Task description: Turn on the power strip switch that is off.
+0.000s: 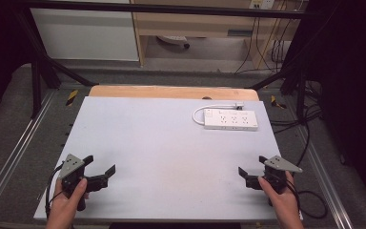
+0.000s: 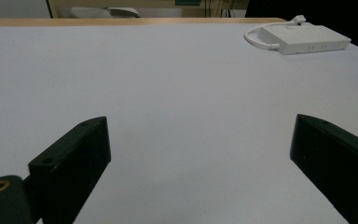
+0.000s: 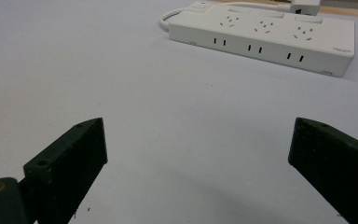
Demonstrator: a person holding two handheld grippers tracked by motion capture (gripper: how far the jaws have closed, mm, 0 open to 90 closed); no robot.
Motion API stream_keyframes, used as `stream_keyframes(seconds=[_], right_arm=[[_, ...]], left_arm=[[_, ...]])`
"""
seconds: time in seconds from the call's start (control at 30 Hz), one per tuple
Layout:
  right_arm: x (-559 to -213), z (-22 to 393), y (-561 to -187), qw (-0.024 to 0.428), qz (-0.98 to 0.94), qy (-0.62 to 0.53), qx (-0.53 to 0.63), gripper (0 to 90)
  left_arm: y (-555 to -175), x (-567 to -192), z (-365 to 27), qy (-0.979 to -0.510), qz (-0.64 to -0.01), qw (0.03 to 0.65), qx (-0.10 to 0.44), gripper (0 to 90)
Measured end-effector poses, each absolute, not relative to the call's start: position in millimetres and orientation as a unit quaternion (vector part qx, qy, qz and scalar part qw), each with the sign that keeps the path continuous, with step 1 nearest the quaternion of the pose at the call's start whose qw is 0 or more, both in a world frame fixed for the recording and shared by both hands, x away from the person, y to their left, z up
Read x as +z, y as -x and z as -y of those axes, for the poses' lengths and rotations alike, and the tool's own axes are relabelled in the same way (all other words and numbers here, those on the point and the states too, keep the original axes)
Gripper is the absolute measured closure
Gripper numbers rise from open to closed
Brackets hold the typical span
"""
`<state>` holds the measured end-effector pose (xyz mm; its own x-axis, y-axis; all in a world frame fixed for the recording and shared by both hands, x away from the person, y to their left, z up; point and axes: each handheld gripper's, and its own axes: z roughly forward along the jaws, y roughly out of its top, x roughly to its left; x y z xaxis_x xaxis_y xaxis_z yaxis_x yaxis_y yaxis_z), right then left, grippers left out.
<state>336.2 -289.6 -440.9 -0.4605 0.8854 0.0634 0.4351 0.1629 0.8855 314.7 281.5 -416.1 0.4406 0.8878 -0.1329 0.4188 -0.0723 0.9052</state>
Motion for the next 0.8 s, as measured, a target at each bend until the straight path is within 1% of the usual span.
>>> stream_keyframes(seconds=[0.17,0.3,0.47,0.53,0.8], right_arm=[[-439.9,291.0,-335.8,0.241,-0.719,-0.464,0.458,4.4],[-438.3,292.7,-335.5,0.245,-0.713,-0.468,0.461,4.0],[-435.7,294.4,-333.4,0.248,-0.711,-0.466,0.465,5.4],[-433.8,294.0,-333.7,0.242,-0.708,-0.469,0.469,4.8],[-424.1,293.9,-331.9,0.246,-0.710,-0.464,0.469,4.2]], left_arm=[[-315.3,-416.5,-283.1,-0.694,-0.471,0.489,0.238,5.6],[-315.5,-417.0,-282.7,-0.695,-0.470,0.490,0.237,5.7],[-315.2,-417.0,-283.0,-0.697,-0.468,0.487,0.241,5.6],[-315.1,-417.4,-283.1,-0.697,-0.468,0.487,0.240,5.5],[-314.9,-416.5,-282.8,-0.702,-0.461,0.487,0.239,5.5]])
